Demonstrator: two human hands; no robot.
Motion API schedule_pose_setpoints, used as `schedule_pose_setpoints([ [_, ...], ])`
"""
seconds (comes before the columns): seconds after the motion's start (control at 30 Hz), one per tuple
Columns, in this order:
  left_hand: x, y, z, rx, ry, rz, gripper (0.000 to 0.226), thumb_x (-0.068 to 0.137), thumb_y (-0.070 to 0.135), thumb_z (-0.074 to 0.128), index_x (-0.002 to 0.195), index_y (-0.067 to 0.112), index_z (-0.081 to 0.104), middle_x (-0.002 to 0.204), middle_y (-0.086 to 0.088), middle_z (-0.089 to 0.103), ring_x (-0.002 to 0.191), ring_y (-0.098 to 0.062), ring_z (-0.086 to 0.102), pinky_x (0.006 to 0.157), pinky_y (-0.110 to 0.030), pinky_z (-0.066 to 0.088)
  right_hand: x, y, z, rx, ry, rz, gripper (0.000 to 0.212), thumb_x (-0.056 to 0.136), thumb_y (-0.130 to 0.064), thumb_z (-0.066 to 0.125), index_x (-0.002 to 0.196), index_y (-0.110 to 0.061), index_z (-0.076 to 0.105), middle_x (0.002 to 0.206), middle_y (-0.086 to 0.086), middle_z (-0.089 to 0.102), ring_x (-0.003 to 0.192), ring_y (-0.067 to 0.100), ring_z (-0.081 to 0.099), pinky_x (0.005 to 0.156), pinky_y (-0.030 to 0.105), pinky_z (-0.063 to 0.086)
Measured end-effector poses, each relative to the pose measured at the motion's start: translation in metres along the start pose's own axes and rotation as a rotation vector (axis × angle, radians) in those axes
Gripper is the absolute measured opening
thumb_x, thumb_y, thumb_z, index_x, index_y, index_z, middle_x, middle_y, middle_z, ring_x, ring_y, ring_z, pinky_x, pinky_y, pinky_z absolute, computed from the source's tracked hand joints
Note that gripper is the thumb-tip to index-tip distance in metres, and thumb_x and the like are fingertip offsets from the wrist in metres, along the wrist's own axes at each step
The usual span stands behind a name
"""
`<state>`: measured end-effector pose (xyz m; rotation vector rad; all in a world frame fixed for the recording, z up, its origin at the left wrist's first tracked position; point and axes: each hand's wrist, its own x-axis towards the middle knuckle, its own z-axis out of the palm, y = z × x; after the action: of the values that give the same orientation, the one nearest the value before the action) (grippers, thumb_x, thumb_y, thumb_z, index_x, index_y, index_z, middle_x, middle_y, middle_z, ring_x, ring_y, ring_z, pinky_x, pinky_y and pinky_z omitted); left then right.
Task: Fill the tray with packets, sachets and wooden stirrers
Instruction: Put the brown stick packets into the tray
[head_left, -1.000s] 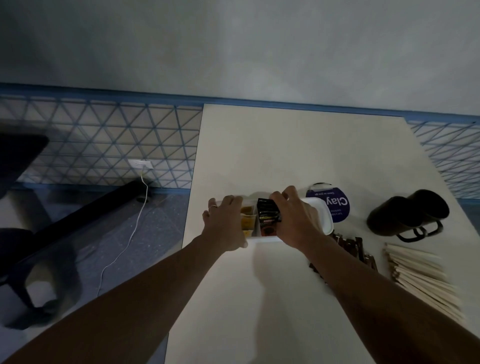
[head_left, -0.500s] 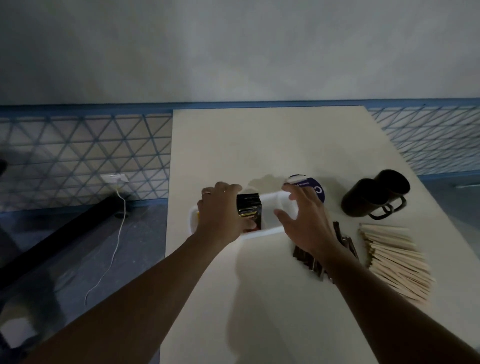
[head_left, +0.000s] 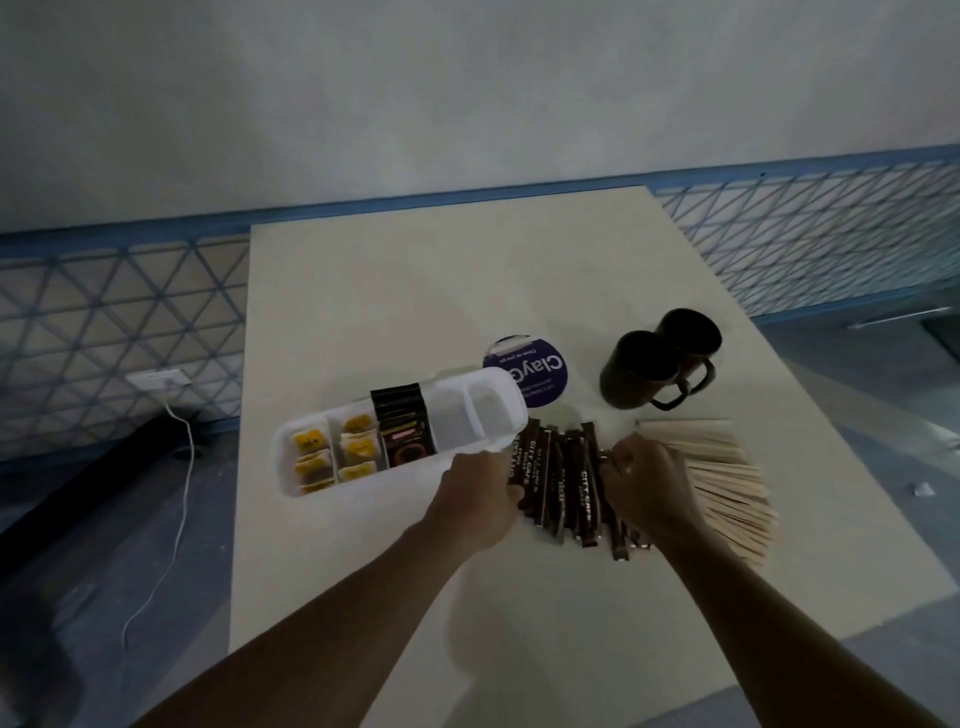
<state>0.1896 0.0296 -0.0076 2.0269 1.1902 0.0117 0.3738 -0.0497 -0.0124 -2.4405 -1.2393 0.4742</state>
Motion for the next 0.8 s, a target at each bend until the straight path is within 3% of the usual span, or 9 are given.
schedule_pose_setpoints([
  [0.17,0.009,0.013,0.037,0.046,0.082,-0.171,0.026,0.095,0.027,0.055,0.116,0.011,0.06,0.112,-0.008,0.064,0.103,-0.023,0.062,0.085,-0.034,0.053,0.001,0.02,0.001,-0.011,-0.102,0.082,0.007,0.087,-0.009,0.067,0.087,-0.007,0.061,0.079,0.004,0.061,0.059,0.002,0.048,0.043,0.012,0.033],
  [0.3,0.014,0.027,0.047,0.031,0.195,-0.266,0.04,0.096,0.035,0.053,0.132,0.017,0.05,0.122,-0.006,0.056,0.112,-0.027,0.057,0.091,-0.039,0.05,0.003,0.028,0.007,0.023,-0.188,0.123,0.007,0.087,-0.008,0.068,0.087,-0.007,0.062,0.079,0.003,0.061,0.058,0.0,0.05,0.039,0.006,0.037],
  [0.4,0.018,0.032,0.053,-0.012,0.271,-0.297,0.039,0.094,0.037,0.056,0.129,0.02,0.052,0.12,-0.003,0.056,0.11,-0.024,0.058,0.086,-0.036,0.048,0.007,0.032,0.01,0.06,-0.203,0.149,0.01,0.087,-0.007,0.069,0.09,-0.009,0.06,0.084,0.003,0.06,0.059,0.001,0.051,0.038,0.005,0.037],
  [0.57,0.023,0.034,0.057,-0.034,0.317,-0.334,0.031,0.093,0.028,0.06,0.122,0.019,0.055,0.118,-0.001,0.058,0.106,-0.022,0.059,0.08,-0.03,0.044,0.01,0.031,0.01,0.09,-0.245,0.173,0.014,0.092,-0.006,0.063,0.083,-0.011,0.055,0.071,-0.005,0.05,0.055,0.004,0.051,0.037,0.008,0.038],
  [0.67,0.027,0.033,0.055,-0.011,0.273,-0.353,0.031,0.092,0.028,0.062,0.12,0.017,0.057,0.118,-0.002,0.059,0.108,-0.025,0.059,0.083,-0.033,0.046,0.012,0.031,0.012,0.101,-0.244,0.19,0.024,0.092,-0.009,0.063,0.076,-0.018,0.048,0.072,-0.003,0.054,0.055,0.005,0.054,0.039,0.011,0.039],
  [0.8,0.034,0.029,0.052,0.054,0.186,-0.396,0.023,0.087,0.022,0.063,0.109,0.016,0.061,0.106,-0.002,0.064,0.097,-0.025,0.062,0.082,-0.035,0.053,0.018,0.035,0.014,0.108,-0.269,0.197,0.01,0.091,-0.011,0.066,0.09,-0.011,0.056,0.078,0.0,0.058,0.06,0.007,0.058,0.042,0.013,0.041],
])
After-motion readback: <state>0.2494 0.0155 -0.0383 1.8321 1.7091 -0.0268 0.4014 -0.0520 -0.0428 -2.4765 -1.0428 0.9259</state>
